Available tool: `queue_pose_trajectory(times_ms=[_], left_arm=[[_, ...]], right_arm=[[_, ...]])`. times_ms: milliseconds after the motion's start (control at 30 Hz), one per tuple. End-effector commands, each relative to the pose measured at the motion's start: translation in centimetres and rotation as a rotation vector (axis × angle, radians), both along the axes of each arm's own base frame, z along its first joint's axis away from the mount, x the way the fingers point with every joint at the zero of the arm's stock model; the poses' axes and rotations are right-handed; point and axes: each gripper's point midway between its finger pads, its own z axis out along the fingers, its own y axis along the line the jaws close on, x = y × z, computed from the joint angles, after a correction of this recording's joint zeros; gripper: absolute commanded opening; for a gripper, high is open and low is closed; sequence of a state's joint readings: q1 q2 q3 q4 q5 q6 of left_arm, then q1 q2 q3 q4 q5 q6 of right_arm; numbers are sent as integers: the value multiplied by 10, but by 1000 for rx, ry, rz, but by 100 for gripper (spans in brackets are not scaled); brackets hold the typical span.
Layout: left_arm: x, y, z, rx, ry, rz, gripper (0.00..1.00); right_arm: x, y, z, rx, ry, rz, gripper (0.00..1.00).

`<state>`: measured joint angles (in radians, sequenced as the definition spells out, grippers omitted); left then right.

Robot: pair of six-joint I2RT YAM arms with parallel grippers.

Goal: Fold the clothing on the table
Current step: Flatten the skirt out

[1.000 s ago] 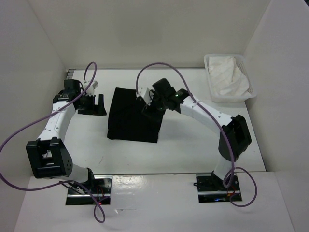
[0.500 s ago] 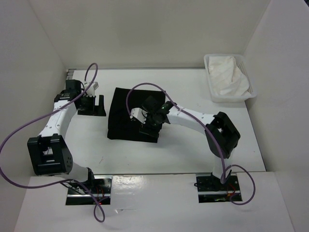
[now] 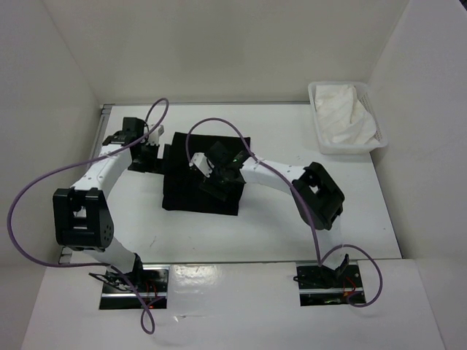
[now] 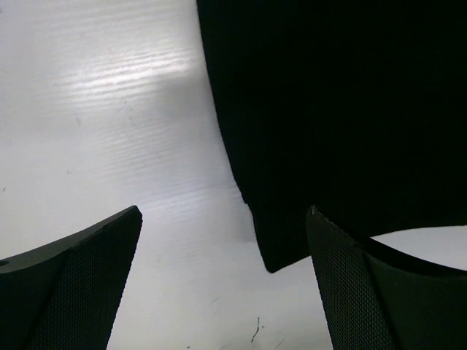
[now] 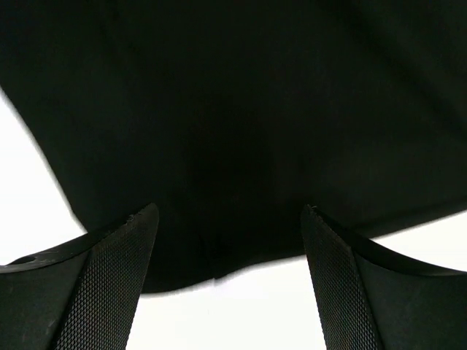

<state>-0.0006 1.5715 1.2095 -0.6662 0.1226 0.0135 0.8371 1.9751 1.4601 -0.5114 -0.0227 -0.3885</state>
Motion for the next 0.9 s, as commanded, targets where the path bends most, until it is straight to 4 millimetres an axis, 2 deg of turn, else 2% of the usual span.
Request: queue_pose_trajectory(times_ms=[0, 33, 67, 100, 200, 367, 433, 600, 867], left_arm=[[9, -19, -12, 11, 22, -21, 99], [9, -16, -17, 30, 29, -12, 99], [6, -19, -21, 39, 37, -23, 99], [1, -24, -33, 42, 75, -38, 99], [-1, -26, -44, 79, 103, -48, 99], [-16, -24, -62, 160, 178, -60, 99], [-18, -24, -62, 185, 183, -65, 99], [-31, -22, -79, 248, 234, -73, 99], [-45, -21, -105, 290, 323, -95, 99]], right_arm=[[13, 13, -4, 36, 17, -46, 84], [11, 15, -4, 45, 26, -38, 84], [7, 11, -14, 25, 44, -38, 84], [5, 9, -17, 18, 50, -39, 84], [0, -4, -30, -30, 54, -35, 84], [-10, -24, -43, -79, 75, -31, 84], [-10, -32, -42, -82, 78, -44, 84], [1, -53, -43, -84, 78, -88, 84], [3, -68, -35, -96, 63, -108, 84]])
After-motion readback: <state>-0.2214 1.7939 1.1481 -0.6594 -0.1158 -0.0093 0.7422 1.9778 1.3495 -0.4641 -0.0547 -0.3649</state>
